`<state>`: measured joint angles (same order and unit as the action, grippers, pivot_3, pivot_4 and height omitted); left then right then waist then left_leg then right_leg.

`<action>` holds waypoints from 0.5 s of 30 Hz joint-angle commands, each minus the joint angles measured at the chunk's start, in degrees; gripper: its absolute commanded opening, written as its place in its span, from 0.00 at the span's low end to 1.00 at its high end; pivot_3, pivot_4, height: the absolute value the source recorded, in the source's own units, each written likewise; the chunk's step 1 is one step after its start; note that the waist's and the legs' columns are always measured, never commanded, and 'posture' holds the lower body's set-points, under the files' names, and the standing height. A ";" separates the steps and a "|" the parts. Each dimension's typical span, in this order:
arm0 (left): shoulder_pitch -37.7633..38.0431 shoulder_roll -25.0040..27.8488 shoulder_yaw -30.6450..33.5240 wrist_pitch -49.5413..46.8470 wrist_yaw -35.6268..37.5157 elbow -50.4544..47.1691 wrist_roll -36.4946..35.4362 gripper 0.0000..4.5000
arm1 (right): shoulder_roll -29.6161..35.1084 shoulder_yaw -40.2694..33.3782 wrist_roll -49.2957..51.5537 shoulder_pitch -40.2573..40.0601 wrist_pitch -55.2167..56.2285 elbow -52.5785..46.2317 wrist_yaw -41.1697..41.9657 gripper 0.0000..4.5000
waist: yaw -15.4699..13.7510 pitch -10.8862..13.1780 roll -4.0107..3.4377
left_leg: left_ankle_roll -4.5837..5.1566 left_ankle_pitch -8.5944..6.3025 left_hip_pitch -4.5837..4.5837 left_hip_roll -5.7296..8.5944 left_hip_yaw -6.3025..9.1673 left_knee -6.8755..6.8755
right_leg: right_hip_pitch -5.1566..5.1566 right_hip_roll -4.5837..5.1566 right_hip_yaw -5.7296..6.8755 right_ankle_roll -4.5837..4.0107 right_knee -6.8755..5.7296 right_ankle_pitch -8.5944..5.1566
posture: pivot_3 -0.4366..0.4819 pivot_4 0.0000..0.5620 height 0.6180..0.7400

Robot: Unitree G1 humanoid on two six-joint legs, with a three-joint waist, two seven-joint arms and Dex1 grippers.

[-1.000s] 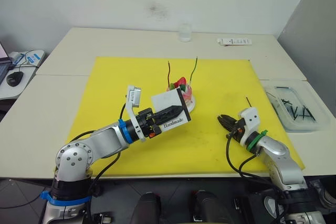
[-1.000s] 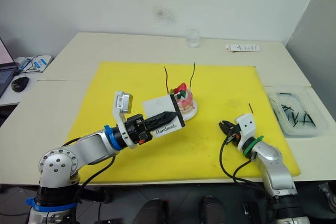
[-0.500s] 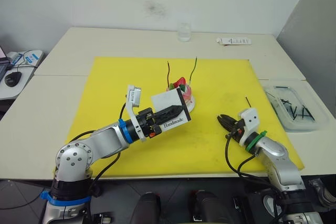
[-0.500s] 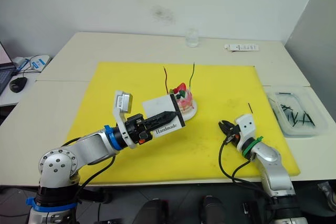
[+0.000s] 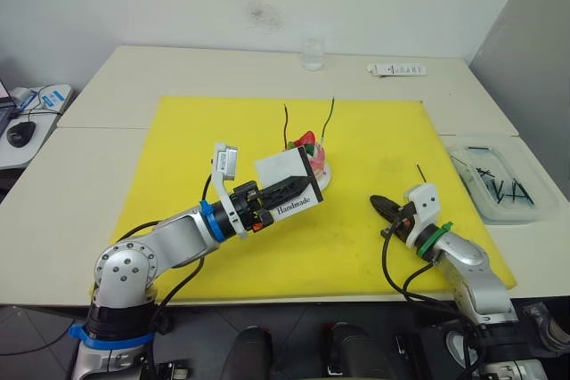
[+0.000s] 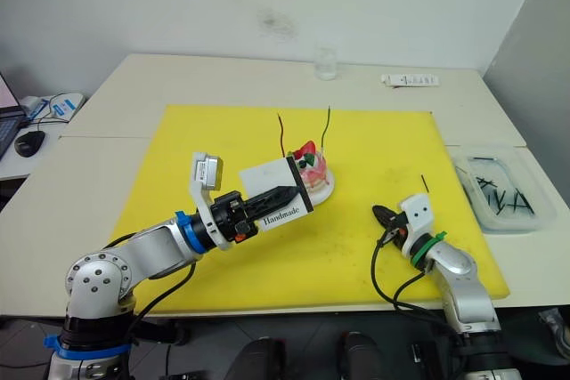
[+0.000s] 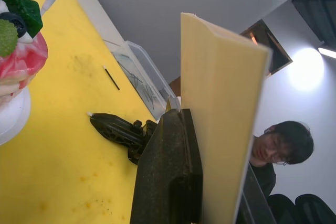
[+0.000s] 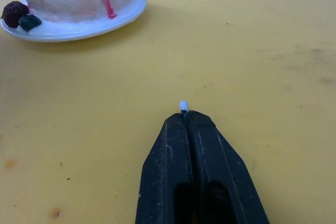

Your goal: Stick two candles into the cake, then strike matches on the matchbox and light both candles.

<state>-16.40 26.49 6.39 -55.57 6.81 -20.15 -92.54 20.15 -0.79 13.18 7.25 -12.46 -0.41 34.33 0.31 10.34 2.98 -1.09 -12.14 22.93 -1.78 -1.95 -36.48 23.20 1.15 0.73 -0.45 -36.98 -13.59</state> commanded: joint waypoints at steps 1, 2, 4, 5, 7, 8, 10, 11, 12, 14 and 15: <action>-0.17 -0.08 0.05 0.92 -0.02 -1.92 -1.11 0.00 | 1.19 -0.97 5.89 -1.13 -8.74 -7.95 1.35 0.00 | -0.05 0.05 -0.07 | 0.00 0.00 0.02 0.02 0.00 0.03 | 0.01 0.02 0.00 0.00 0.00 0.00 | 0.48 0.27 1.00; -0.38 0.23 0.30 0.83 0.14 -1.72 -1.22 0.00 | 2.03 -2.08 9.91 -0.16 -13.11 -12.92 1.57 0.00 | -0.07 0.11 -0.15 | 0.00 0.00 0.03 0.03 0.00 0.07 | 0.03 0.03 0.00 0.00 -0.01 0.00 | 0.48 0.27 1.00; -0.93 0.89 0.66 0.66 0.40 -1.22 -1.03 0.00 | 4.15 -4.73 19.29 2.85 -22.82 -21.71 1.35 0.00 | -0.06 0.26 -0.32 | 0.00 0.00 0.10 0.06 -0.06 0.25 | 0.17 0.05 -0.04 0.01 -0.01 0.00 | 0.48 0.27 1.00; -1.44 1.16 0.75 0.60 0.55 -0.77 -0.73 0.00 | 5.28 -5.92 23.67 4.82 -26.83 -24.76 1.04 0.00 | -0.02 0.36 -0.44 | 0.00 0.01 0.13 0.07 -0.08 0.34 | 0.23 0.05 -0.05 0.02 -0.02 0.01 | 0.48 0.27 1.00; -2.55 1.43 0.89 0.63 0.75 0.16 -0.57 0.00 | 7.02 -7.88 31.03 8.56 -33.33 -28.21 -0.11 0.00 | -0.13 0.40 -0.49 | 0.00 0.01 0.25 0.06 -0.07 0.43 | 0.42 0.00 -0.04 0.33 -0.04 0.18 | 0.48 0.27 1.00; -3.36 1.41 0.98 0.71 0.83 0.88 -0.51 0.00 | 7.86 -8.70 34.53 10.97 -36.30 -29.30 -0.78 0.00 | -0.23 0.40 -0.48 | 0.00 0.01 0.30 0.05 0.01 0.44 | 0.43 -0.04 0.06 0.33 -0.02 0.15 | 0.48 0.27 1.00; -4.56 1.23 1.00 0.90 1.09 1.98 0.16 0.00 | 9.88 -8.81 38.06 14.93 -40.13 -30.93 -1.41 0.00 | -0.28 0.41 -0.48 | 0.00 0.01 0.41 0.03 0.13 0.46 | 0.46 -0.07 0.21 0.35 -0.01 0.06 | 0.48 0.27 1.00; -5.03 0.98 0.89 1.13 1.05 2.48 1.01 0.00 | 11.22 -8.02 37.95 16.50 -41.03 -31.55 -1.42 0.00 | -0.31 0.41 -0.48 | 0.01 0.01 0.46 0.03 0.13 0.47 | 0.50 -0.07 0.23 0.36 0.00 0.04 | 0.48 0.27 1.00; -5.39 0.68 0.78 1.37 0.86 2.89 1.80 0.00 | 12.51 -7.04 37.27 17.83 -41.35 -32.09 -1.31 0.00 | -0.30 0.40 -0.47 | 0.01 0.00 0.56 0.04 0.14 0.47 | 0.59 -0.06 0.24 0.38 0.02 0.02 | 0.48 0.27 1.00; -5.92 -0.16 0.72 1.86 0.40 3.27 2.24 0.00 | 16.10 -3.95 33.51 20.14 -40.99 -32.99 -0.54 0.00 | -0.30 0.40 -0.47 | 0.01 0.00 0.94 0.11 0.09 0.43 | 0.90 -0.03 0.21 0.43 0.02 0.00 | 0.48 0.27 1.00; -6.07 -0.59 0.76 2.08 0.13 3.32 2.06 0.00 | 18.31 -1.80 30.36 20.94 -39.66 -33.38 0.29 0.00 | -0.31 0.40 -0.48 | 0.01 0.00 1.02 0.13 0.07 0.43 | 0.96 -0.02 0.18 0.45 0.03 0.01 | 0.48 0.27 1.00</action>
<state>-21.52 26.51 6.59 -54.52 6.85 -15.59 -90.14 36.31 -4.30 46.86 26.69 -53.51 -31.52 33.75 0.00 10.75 2.51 -1.08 -12.14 23.98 -1.60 -1.91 -36.08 24.16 1.17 0.87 0.05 -36.93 -13.60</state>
